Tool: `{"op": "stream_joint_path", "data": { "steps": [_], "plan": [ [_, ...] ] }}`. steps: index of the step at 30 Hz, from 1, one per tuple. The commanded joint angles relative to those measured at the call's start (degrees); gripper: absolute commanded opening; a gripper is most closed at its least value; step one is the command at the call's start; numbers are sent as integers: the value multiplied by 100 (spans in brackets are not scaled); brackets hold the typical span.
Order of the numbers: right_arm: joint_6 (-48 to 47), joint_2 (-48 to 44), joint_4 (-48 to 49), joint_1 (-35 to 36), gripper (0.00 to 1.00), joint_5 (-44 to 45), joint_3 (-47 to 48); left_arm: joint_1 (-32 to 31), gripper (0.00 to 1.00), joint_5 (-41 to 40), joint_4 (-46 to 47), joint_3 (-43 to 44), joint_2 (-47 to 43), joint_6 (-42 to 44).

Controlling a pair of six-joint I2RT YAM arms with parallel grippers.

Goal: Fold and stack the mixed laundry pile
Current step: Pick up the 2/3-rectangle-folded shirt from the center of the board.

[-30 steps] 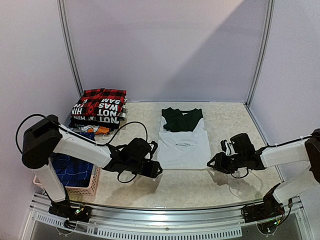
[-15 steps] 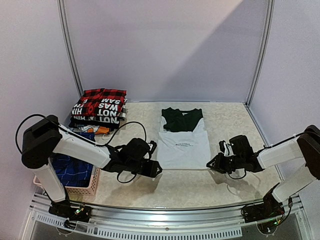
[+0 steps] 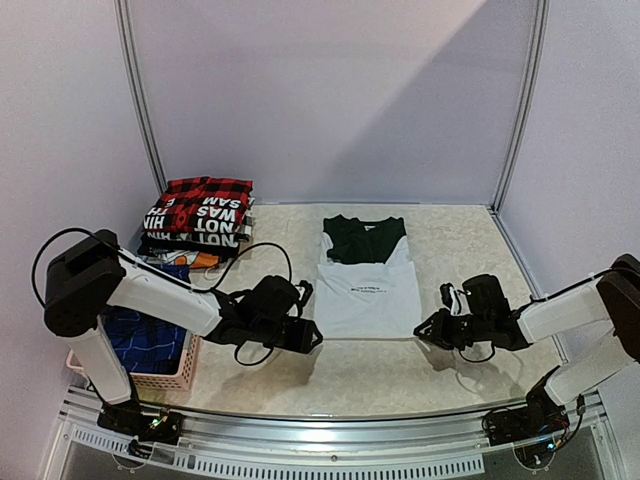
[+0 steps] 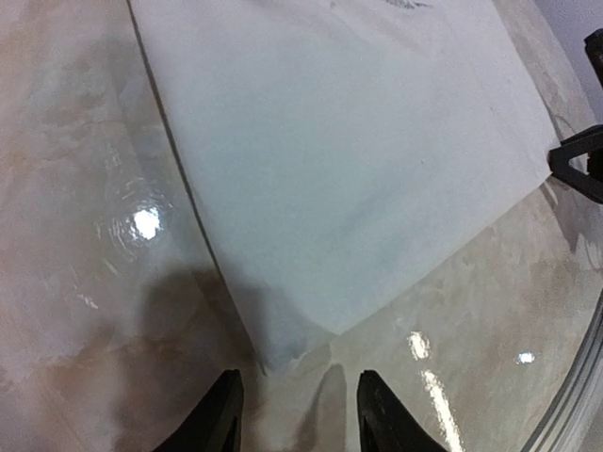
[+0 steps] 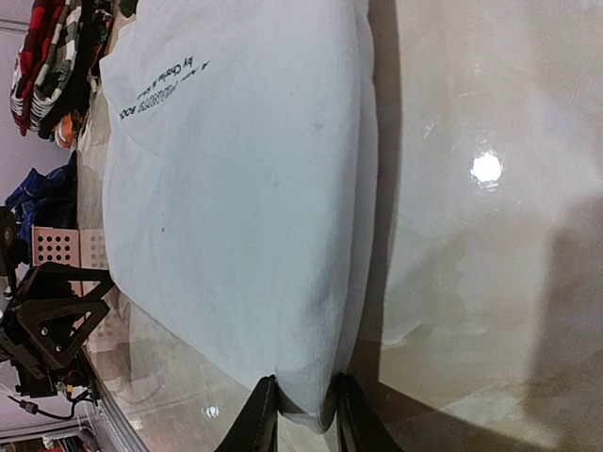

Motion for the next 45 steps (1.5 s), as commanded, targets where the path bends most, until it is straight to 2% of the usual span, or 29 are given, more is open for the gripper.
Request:
{"op": "stream_joint_path", "data": {
  "steps": [1,5,7,11,13,16,23,29,39,45],
  "plan": [
    [-17,247,-300,33,22,117,-214,70,42,-43,44,72,239,18],
    [-18,389,-187,28,18,97,-222,77,38,-71,75,115,356,18],
    [-30,417,-175,28,13,92,-230,74,35,-115,80,135,394,27],
    [-64,417,-206,28,1,126,-241,79,20,-103,97,236,516,105],
    [-85,405,-226,28,0,141,-232,73,10,-106,97,304,615,126],
    [-144,389,-322,27,0,161,-217,71,0,-188,163,333,723,127],
    [-326,21,-1008,37,0,158,-83,-12,0,-330,53,223,441,180],
    [-498,-550,-1883,160,0,230,32,-153,0,-84,34,-66,-62,154],
    [-346,-1528,-3245,958,0,516,407,-826,0,-725,-664,-176,-770,20],
    [-248,-2126,-4382,1192,0,639,777,-1307,0,-1296,-1626,6,-1346,-30]
  ]
}}
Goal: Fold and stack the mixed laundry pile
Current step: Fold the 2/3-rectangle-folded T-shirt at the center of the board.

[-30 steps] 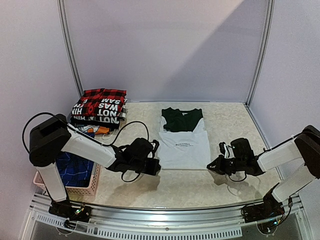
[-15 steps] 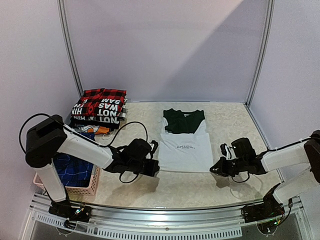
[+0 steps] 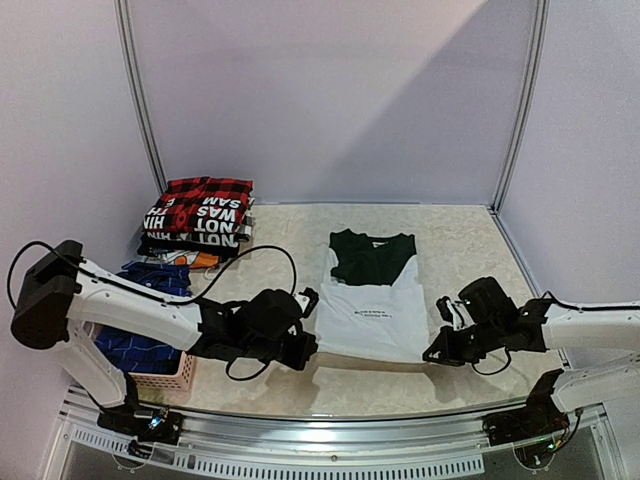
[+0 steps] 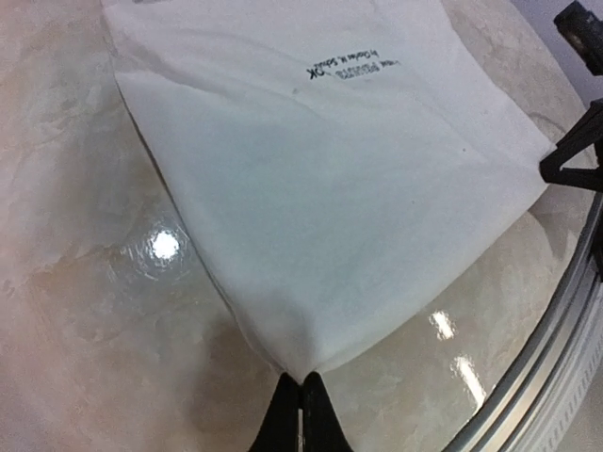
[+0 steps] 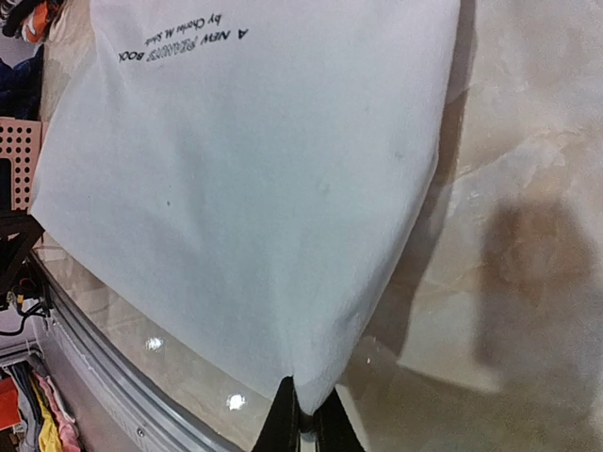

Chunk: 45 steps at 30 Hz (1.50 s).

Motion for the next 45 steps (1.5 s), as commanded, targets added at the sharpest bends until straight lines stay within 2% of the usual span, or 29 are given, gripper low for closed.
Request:
{"op": "stream_joint_path", "data": {
  "steps": [1,12,18,21,29,41,45],
  "plan": [
    [72,-513,-1257,118,0,163,360,-415,0,-649,-956,133,-495,-86],
    [-78,-1462,-2916,205,0,141,1184,-1374,0,-1332,-1777,443,-1076,-363],
    [-155,-1819,-3408,208,0,190,1593,-1936,0,-1786,-2316,965,-1258,-441],
    [-202,-1875,-3620,202,0,336,1820,-2017,0,-2037,-2569,1195,-1268,-403],
    [-348,-1656,-3944,202,0,1215,2535,-1828,0,-2442,-2898,1666,-1076,-144],
    [-499,-430,-4022,206,0,2678,3576,-884,0,-1992,-2893,1909,-939,299],
    [-585,243,-4084,186,0,3152,4064,-585,0,-1844,-2869,1910,-989,456]
  ]
}}
